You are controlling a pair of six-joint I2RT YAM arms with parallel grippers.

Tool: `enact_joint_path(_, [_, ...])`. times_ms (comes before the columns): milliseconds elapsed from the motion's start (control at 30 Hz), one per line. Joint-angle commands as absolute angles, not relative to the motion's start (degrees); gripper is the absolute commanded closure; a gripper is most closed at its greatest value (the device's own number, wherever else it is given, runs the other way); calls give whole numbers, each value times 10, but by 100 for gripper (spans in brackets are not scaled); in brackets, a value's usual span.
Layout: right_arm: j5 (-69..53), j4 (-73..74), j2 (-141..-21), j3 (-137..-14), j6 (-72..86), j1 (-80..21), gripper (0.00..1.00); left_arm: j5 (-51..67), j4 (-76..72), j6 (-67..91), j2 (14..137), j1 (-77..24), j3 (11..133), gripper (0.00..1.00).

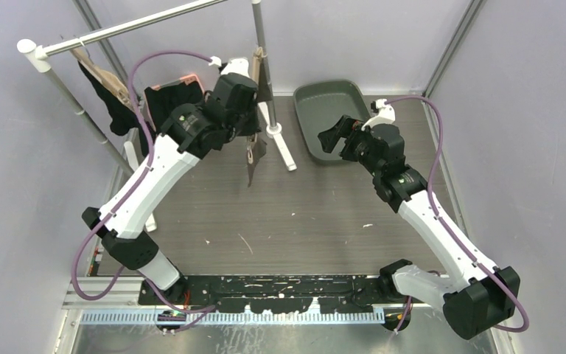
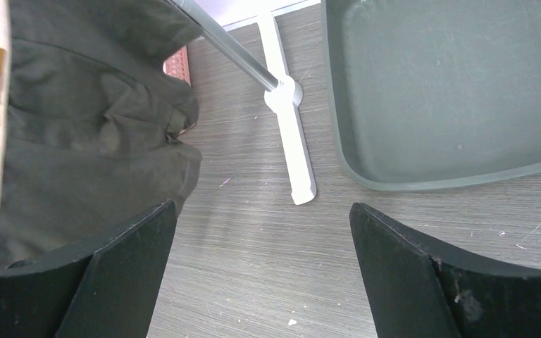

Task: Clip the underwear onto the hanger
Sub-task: Place the hanger on the clothesline.

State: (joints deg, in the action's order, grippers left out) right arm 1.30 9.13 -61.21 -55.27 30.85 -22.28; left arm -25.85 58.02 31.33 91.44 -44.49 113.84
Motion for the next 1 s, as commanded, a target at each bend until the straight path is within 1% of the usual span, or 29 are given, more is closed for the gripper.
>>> enact_joint_path(0, [0,65,-585,-544,299,-219,1,-293,637,298,916,-409,1233,100])
enact_joint_path(100, [-6,62,-581,-540,298,-218,0,-287,659,291,918,-381,1271,100])
enact_joint_path(267, [-11,59,-582,-533,293,-217,0,-281,683,278,917,-342,1301,100])
enact_joint_path(767, [-7,66,-564,-516,284,-217,0,-240,685,261,904,-243,1346,100])
enact_joint_path(967, [-6,66,-560,-511,283,-217,0,-229,670,246,892,-216,1342,100])
